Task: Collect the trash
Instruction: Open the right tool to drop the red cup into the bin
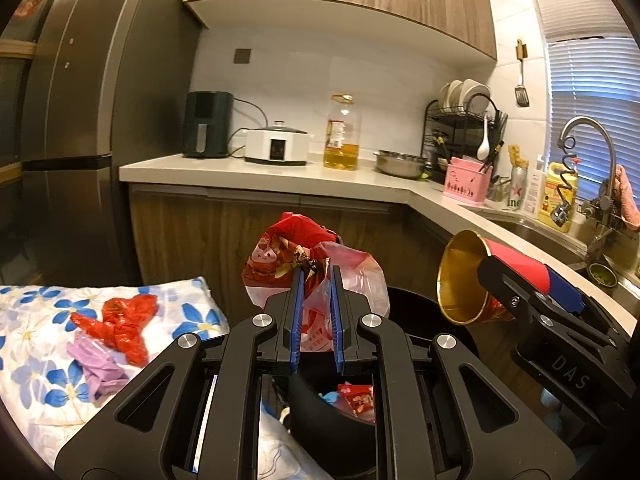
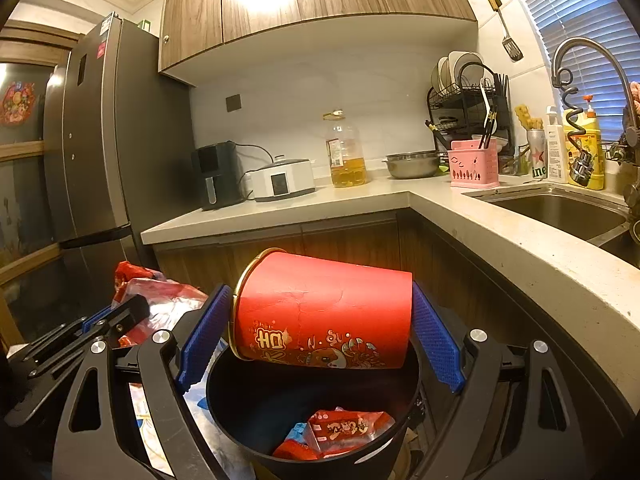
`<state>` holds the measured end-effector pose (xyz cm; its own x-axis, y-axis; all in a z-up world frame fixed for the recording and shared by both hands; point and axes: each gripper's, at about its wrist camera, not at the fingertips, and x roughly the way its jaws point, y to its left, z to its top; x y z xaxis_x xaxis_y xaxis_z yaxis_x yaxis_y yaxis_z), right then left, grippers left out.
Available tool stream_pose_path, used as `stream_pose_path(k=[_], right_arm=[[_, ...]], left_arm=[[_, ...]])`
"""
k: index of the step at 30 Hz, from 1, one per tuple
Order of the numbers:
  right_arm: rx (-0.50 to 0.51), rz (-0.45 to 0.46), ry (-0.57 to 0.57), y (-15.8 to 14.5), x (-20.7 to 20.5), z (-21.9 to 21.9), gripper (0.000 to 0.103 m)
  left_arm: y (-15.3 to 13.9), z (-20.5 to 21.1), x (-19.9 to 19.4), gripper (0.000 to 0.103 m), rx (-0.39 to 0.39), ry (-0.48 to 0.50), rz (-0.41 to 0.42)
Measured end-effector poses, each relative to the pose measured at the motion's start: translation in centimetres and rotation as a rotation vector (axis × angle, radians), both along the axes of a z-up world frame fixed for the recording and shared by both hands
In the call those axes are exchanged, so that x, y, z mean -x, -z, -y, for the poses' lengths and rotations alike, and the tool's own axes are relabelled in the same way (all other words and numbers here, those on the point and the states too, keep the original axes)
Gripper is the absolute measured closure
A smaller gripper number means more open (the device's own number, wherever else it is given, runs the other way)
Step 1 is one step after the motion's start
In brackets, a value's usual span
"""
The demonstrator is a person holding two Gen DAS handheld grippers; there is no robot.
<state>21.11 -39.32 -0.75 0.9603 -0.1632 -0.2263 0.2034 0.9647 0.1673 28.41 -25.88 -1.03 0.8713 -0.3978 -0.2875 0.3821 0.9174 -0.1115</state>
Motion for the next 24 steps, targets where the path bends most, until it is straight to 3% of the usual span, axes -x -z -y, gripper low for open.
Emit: stream_pose_path(k=[16, 24], right_arm=[[-0.007, -0.041, -0.006, 1.0, -2.1, 0.9, 0.021], [-0.039, -0.019, 0.005, 0.8, -1.9, 2.2, 0.018]], left_arm=[[1.4, 1.5, -1.8, 0.091, -0.008, 0.052, -0.032], [2.3, 2.4, -2.6, 0.088, -0.031, 0.074, -0.051]])
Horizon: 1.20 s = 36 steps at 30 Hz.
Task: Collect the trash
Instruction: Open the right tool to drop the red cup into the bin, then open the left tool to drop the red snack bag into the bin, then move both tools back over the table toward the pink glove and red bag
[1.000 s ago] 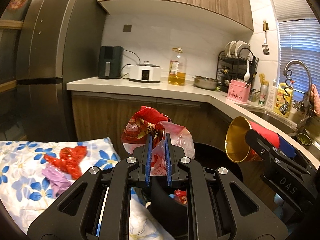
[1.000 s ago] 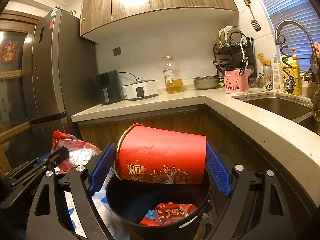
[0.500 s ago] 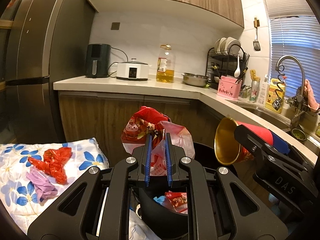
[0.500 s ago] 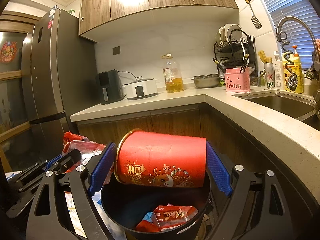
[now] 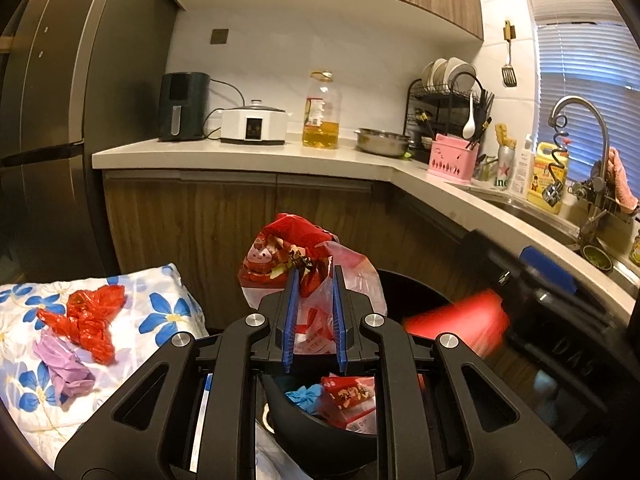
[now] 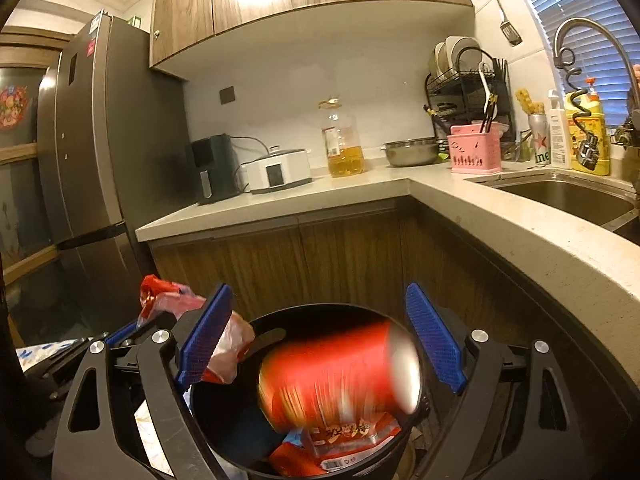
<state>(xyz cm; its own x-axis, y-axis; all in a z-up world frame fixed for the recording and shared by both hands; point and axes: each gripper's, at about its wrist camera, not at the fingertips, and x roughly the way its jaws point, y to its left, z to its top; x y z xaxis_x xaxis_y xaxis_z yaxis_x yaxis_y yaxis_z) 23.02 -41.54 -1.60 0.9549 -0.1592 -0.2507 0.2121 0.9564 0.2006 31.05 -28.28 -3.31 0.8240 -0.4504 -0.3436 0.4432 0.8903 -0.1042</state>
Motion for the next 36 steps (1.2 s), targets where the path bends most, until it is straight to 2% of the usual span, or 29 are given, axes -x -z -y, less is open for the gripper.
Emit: stream_pose_path(k=[5, 7, 11, 14, 17, 26, 32, 36], right_arm=[[-0.028, 0.007, 0.022, -0.1, 0.8, 0.8, 0.018], [-0.031, 0.011, 0.022, -0.1, 1.1, 0.7, 0.017], [-0.033, 0.018, 0.029, -0.3, 1.6, 0.5, 0.017], [-0.037, 0.016, 0.031, -0.4, 1.8, 0.5, 0.017], [-0.030, 0.013, 0.030, -0.4, 1.9, 0.2, 0.017], [-0.013, 0.011, 0.014, -0.7, 2.5, -1.4, 0.017], [-0.003, 0.013, -0.015, -0.7, 3.3, -3.1, 0.014], [0.005, 0.010, -0.039, -0.5, 3.5, -4.6, 0.014]], left_arm=[[0.5, 0.4, -0.2, 0.085, -0.001, 0.017, -0.019], [0.8, 0.6, -0.2, 0.079, -0.009, 0.025, -0.022], [0.9, 0.4, 0.0, 0.051, 0.000, 0.047, -0.024], [0.9, 0.2, 0.2, 0.048, -0.008, 0.045, -0.015], [0.9, -0.5, 0.5, 0.041, 0.002, 0.024, -0.016], [0.6, -4.2, 2.4, 0.026, 0.029, -0.074, -0.005], [0.9, -8.1, 4.1, 0.021, 0.017, -0.200, 0.018], [1.3, -11.3, 4.8, 0.021, 0.019, -0.301, 0.028]])
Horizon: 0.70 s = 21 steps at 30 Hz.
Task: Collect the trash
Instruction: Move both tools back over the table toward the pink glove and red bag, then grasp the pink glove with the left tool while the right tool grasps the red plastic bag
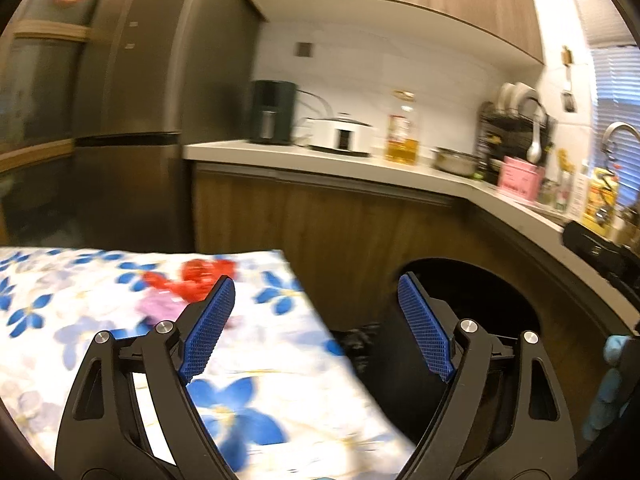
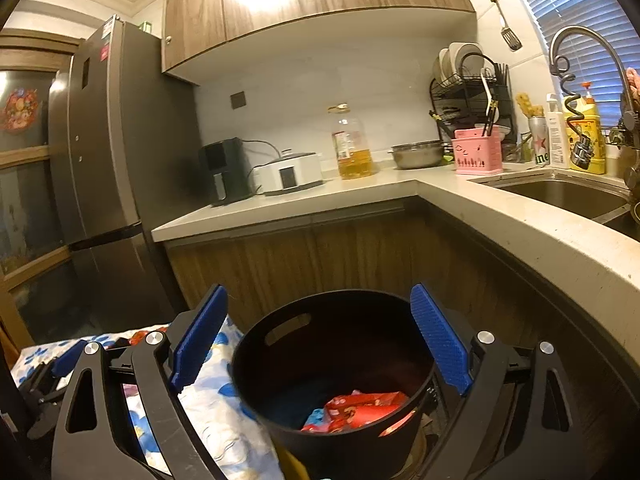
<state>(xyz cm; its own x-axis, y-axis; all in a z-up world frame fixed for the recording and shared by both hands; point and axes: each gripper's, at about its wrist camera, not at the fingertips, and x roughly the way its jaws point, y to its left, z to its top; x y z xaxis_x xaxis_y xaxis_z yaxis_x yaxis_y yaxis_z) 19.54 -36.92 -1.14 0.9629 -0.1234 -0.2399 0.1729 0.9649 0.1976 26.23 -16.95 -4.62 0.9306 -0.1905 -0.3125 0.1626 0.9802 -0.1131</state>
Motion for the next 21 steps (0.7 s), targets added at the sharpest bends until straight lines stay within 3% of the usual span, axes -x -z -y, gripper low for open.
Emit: stream_pose_path(k=[9, 16, 19, 21], right_arm=[[0.005, -0.010, -0.070, 0.7, -0.4, -4.4, 0.014], [0.019, -0.001, -0.110, 0.2, -1.8, -7.6, 0.014], [0.042, 0.005, -0.132, 0.2, -2.4, -9.1, 0.014], [0.058, 0.003, -0.148, 0.4, -3.2, -10.1, 0.014]], left_arm=[[2.0, -7.1, -1.8, 0.021, -0.005, -0.212, -0.044], [3.4, -9.5, -5.4, 0.024, 0.004, -0.288, -0.085], [4.3, -9.6, -7.4, 0.034, -0.019, -0.296, -0.124], [4.8, -9.7, -8.7, 0.051, -0.021, -0.299, -0.164]])
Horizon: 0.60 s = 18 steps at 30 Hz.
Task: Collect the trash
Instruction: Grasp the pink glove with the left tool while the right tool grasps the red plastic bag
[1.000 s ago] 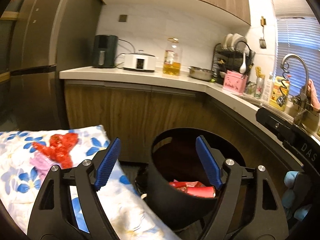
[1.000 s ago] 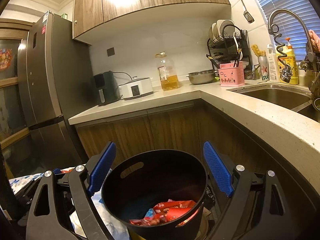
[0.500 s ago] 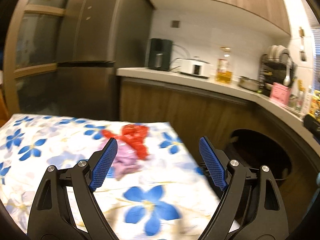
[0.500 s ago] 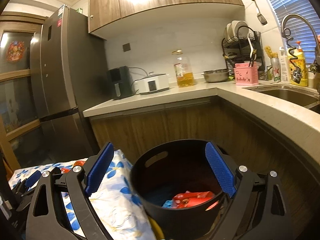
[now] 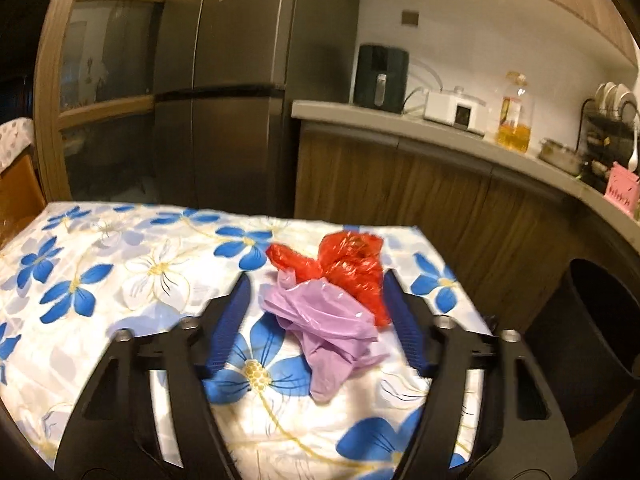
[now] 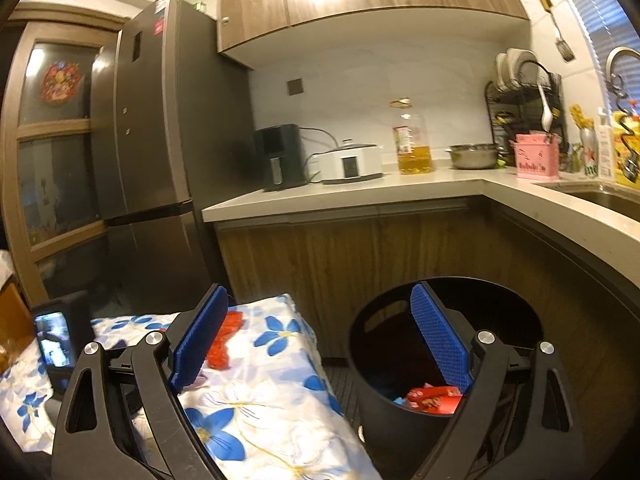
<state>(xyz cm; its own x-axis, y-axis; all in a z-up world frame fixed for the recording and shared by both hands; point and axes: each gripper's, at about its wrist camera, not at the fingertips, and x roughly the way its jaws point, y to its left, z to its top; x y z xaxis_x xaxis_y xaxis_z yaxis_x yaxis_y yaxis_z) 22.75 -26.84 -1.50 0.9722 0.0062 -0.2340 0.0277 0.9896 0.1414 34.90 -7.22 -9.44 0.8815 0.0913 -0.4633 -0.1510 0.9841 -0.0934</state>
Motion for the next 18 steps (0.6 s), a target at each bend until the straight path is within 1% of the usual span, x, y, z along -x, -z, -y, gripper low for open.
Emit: stream_pose_path(k=[1, 3, 4, 6, 7, 8, 9, 11, 12, 13, 14, 18], right_arm=[[0.004, -0.001, -0.008, 0.1, -0.4, -0.6, 0.014], [0.004, -0.004, -0.022, 0.2, -1.3, -1.3, 0.014], [0.002, -0.005, -0.028, 0.3, -1.7, -1.7, 0.014], [-0.003, -0.012, -0.044, 0.5, -2.7, -2.6, 0.014], [-0.003, -0.015, -0.052, 0.7, -3.3, -3.0, 0.014], [-0.002, -0.020, -0.062, 0.8, -3.8, -3.5, 0.014], [0.000, -0.026, -0.068, 1.0, -4.2, -3.9, 0.014], [0.007, -0.042, -0.085, 1.4, -5.1, -4.7, 0.014], [0.013, -0.053, -0.093, 1.7, -5.8, -5.2, 0.014], [0.018, -0.065, -0.100, 2.1, -6.4, -5.6, 0.014], [0.021, -0.078, -0.108, 2.5, -7.1, -6.1, 0.014], [0.006, -0.140, -0.137, 4.5, -9.6, -7.9, 0.014]], left_arm=[[0.3, -0.1, -0.7, 0.054, 0.006, 0.007, -0.029], [1.1, -0.4, -1.4, 0.067, 0.013, 0.006, -0.070], [1.7, -0.5, -1.8, 0.071, 0.022, 0.009, -0.100], [2.4, -0.9, -2.5, 0.085, 0.037, 0.017, -0.142], [2.7, -1.0, -2.7, 0.089, 0.043, 0.023, -0.154], [3.0, -1.2, -2.9, 0.097, 0.055, 0.034, -0.173], [3.3, -1.5, -3.2, 0.102, 0.074, 0.046, -0.195], [3.7, -2.4, -3.1, 0.103, 0.126, 0.063, -0.202], [3.6, -3.3, -2.7, 0.103, 0.169, 0.072, -0.195], [3.3, -3.8, -2.3, 0.103, 0.186, 0.073, -0.182], [2.9, -4.5, -1.5, 0.103, 0.186, 0.065, -0.159], [0.5, -7.3, 2.9, 0.103, 0.110, -0.009, -0.021]])
